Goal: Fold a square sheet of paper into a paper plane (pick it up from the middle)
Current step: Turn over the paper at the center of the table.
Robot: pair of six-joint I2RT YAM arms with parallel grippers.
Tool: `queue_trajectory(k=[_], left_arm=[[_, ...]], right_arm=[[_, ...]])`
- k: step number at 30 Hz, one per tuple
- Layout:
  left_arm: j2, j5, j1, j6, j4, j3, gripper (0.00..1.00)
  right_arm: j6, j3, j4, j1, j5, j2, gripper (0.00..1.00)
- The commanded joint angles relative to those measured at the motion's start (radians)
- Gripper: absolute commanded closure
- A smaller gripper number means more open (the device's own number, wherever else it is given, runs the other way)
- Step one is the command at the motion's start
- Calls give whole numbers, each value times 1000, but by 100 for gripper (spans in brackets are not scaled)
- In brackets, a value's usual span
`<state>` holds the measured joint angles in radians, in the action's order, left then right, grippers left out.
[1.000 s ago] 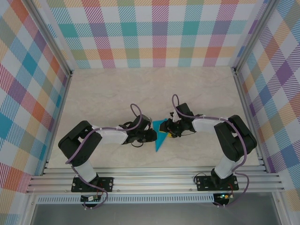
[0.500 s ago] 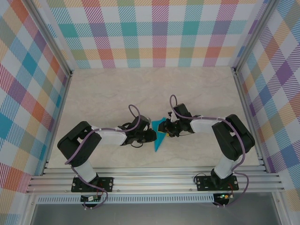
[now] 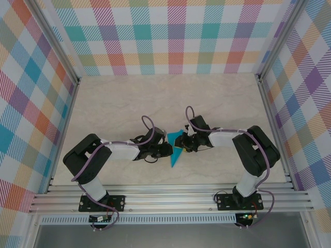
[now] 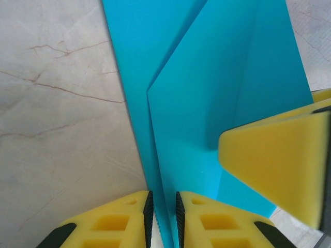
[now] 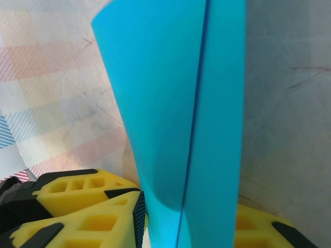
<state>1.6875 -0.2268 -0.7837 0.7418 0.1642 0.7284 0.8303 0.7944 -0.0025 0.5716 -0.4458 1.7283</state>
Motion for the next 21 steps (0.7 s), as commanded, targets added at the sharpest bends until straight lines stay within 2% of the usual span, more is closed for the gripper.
queue_trajectory(k=[1, 14, 17, 21], left_arm=[[-17, -40, -2, 13, -28, -25, 79], [-86, -17, -2, 23, -17, -45, 75], [-155, 17, -2, 23, -24, -70, 71], [-256, 103, -3, 6, -92, -95, 68]], right_arm=[[-8, 19, -1, 7, -2, 21, 72], [-55, 50, -72, 7, 12, -12, 91], [-93, 61, -141, 7, 51, -64, 93], [-178, 113, -338, 9, 163, -144, 94]])
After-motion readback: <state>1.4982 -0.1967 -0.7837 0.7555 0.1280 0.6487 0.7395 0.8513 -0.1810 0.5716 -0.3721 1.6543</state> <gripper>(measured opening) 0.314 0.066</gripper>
